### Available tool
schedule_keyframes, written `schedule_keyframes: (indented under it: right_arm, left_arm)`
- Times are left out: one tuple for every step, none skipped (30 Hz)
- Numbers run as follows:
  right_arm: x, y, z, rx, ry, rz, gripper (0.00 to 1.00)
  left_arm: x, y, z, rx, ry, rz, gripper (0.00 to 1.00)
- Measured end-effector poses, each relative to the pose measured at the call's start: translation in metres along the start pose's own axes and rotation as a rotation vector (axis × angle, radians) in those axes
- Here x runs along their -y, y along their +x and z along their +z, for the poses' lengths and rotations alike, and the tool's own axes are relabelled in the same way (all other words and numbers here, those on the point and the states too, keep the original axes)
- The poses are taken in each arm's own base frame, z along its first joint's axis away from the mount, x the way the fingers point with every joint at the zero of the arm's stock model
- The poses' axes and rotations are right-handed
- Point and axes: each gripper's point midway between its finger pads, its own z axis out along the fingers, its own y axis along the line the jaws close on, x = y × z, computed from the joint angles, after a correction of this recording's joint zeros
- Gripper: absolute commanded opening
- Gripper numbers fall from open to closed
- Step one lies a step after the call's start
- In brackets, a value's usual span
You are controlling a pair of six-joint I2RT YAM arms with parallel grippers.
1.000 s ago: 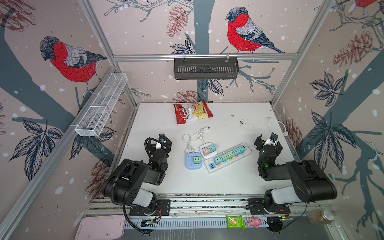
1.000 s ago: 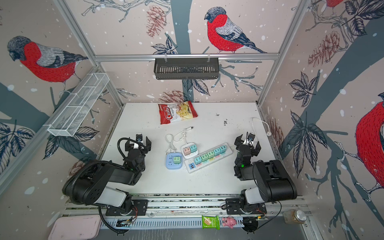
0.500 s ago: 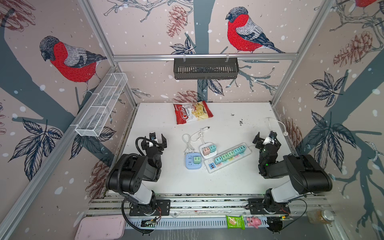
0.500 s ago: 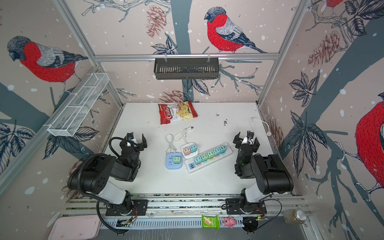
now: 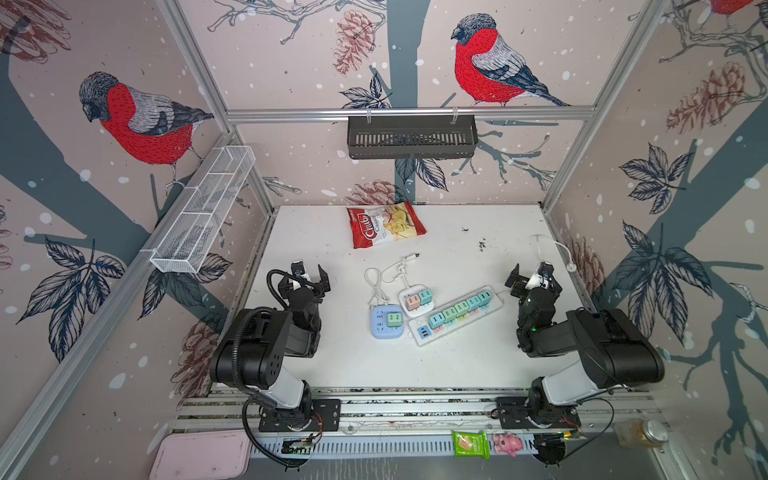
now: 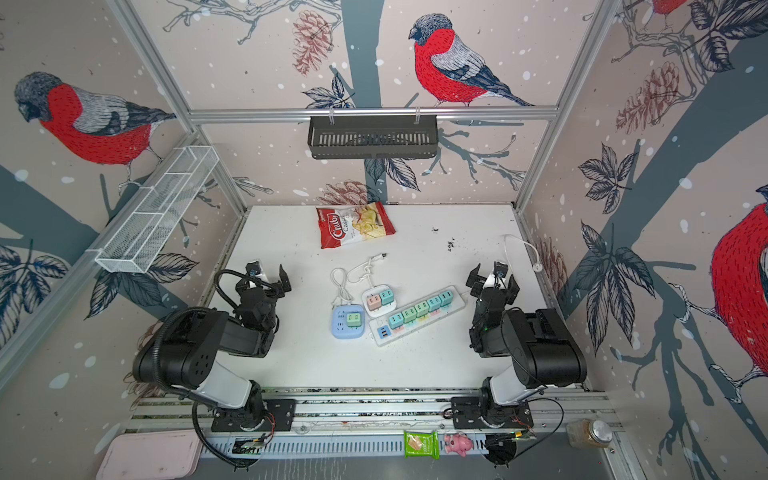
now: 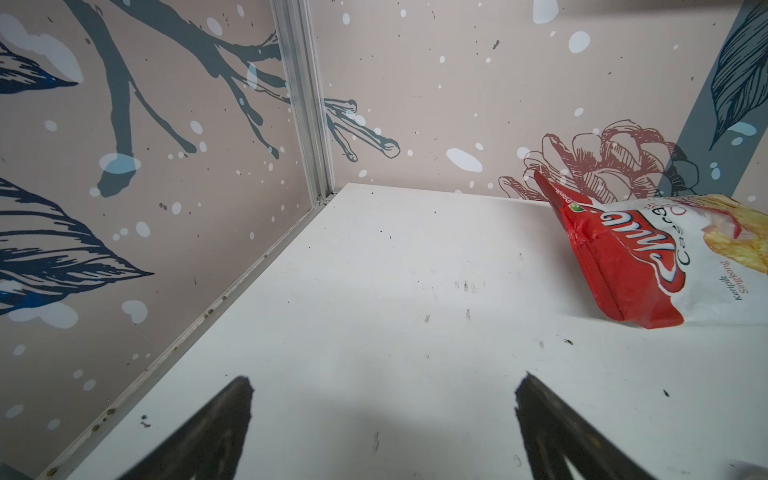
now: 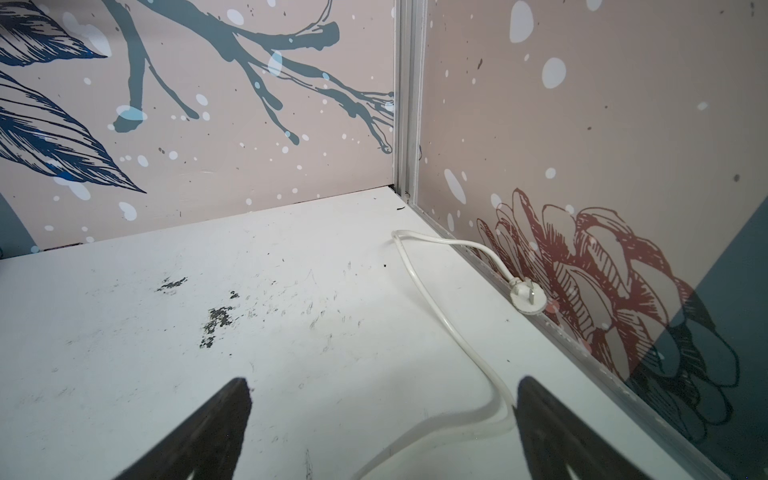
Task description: Insert the plug
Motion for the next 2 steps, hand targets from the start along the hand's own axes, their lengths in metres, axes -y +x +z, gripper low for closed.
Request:
schedule_keyframes:
  right_arm:
    - [0.0, 0.0, 0.0, 0.0, 0.0, 0.0, 1.0]
    - [-0.0001, -0.0002, 0.0, 0.001, 0.0, 0.0, 1.0]
  left_arm:
    - [0.0001, 0.0001, 0.0, 0.0, 0.0, 0.0, 0.98]
    - [0.0, 0.0003, 0.0, -0.001, 0.0, -0.001, 0.98]
